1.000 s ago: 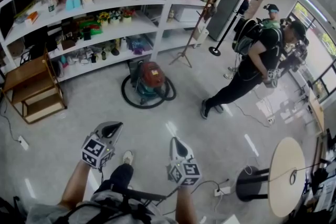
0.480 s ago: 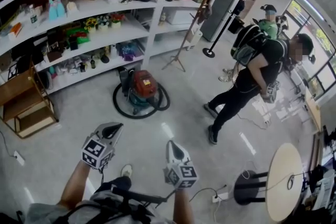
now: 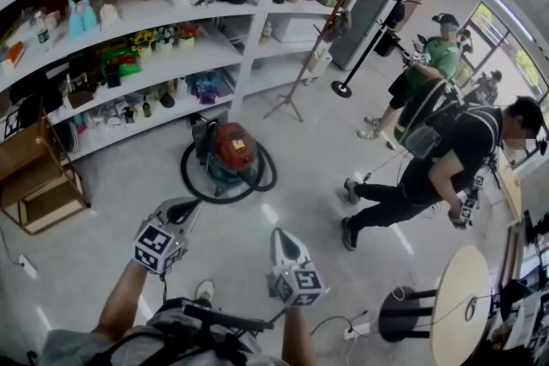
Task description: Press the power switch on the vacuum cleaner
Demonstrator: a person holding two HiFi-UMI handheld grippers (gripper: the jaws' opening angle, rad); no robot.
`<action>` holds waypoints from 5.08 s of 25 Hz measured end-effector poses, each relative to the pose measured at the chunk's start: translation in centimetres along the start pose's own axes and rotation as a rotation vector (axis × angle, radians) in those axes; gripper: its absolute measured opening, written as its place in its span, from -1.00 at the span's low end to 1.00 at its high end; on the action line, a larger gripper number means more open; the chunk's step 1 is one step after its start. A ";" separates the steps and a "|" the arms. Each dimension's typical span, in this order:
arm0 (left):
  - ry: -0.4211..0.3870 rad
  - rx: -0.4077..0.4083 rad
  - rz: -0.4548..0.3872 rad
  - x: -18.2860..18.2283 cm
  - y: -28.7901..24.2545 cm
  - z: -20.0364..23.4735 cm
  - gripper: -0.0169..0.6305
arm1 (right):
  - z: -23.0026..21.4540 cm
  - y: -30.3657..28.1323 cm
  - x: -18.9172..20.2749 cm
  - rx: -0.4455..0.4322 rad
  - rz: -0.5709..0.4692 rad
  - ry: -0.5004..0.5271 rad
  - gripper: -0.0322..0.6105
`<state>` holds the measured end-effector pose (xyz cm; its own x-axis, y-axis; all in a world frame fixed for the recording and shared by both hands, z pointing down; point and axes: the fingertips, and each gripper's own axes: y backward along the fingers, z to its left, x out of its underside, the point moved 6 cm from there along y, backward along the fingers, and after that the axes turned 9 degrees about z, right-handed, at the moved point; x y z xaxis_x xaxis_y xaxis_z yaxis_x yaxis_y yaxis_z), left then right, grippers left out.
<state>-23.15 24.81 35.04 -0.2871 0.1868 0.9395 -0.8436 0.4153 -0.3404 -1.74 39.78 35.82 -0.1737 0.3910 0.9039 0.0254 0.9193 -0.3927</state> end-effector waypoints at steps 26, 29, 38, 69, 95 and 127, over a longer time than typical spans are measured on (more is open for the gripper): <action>0.020 -0.051 0.000 -1.9 -7.7 6.6 -0.92 | -5.1 -9.9 -4.8 -0.042 -0.009 0.021 -0.87; 0.023 -0.066 0.008 -2.3 -9.8 8.0 -0.92 | -6.4 -12.0 -6.0 -0.061 -0.012 0.010 -0.87; 0.047 -0.095 0.009 -5.3 -16.6 11.6 -0.92 | -11.2 -19.0 -9.5 -0.104 0.018 0.000 -0.87; 0.135 -0.220 0.091 -7.6 -31.5 20.7 -0.92 | -22.2 -37.5 -15.0 -0.266 0.105 0.060 -0.87; 0.235 -0.163 0.225 5.6 -41.6 32.1 -0.92 | -22.5 -54.5 -5.4 -0.266 0.268 0.052 -0.87; 0.298 -0.120 0.327 24.9 -50.0 34.2 -0.92 | -27.1 -66.7 13.2 -0.283 0.347 0.038 -0.87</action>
<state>-3.63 -21.71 76.78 -0.3716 0.5659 0.7360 -0.6666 0.3891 -0.6358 20.99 -15.15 78.58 -0.0708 0.6746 0.7348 0.3447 0.7078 -0.6166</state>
